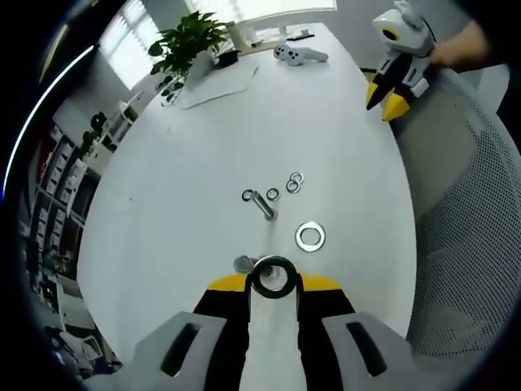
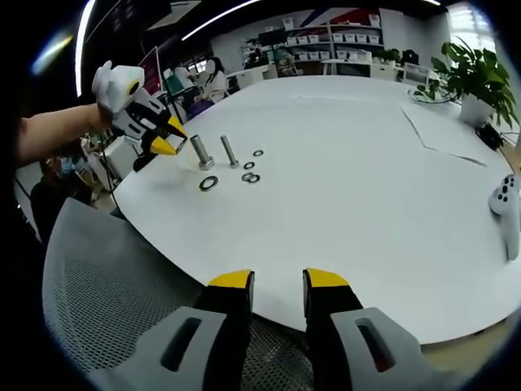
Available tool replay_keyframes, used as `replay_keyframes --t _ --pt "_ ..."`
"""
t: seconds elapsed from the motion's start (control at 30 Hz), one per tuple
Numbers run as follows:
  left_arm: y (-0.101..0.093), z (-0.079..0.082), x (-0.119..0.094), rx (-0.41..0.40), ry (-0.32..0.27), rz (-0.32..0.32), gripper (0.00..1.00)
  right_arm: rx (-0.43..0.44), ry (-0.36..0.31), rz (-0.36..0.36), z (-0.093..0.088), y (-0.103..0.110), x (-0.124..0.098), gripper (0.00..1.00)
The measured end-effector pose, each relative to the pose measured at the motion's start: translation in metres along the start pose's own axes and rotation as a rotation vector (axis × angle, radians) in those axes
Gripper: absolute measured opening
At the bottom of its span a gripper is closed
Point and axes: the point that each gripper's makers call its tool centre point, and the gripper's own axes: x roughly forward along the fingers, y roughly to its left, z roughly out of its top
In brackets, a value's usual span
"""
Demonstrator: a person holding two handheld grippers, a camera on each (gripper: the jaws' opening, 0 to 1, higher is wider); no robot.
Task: Place the washer onto the threaded stud by aligning its center hole with the stud, sliding it down to the base, and recovering from edge contact or off-axis alignment until the washer reaches the visible bottom stop.
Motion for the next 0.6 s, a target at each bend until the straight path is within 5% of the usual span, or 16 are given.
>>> replay_keyframes --t 0.6 --pt "0.021 0.006 0.011 -0.016 0.028 -0.017 0.19 0.005 -0.012 -0.003 0.002 -0.001 0.000 0.26"
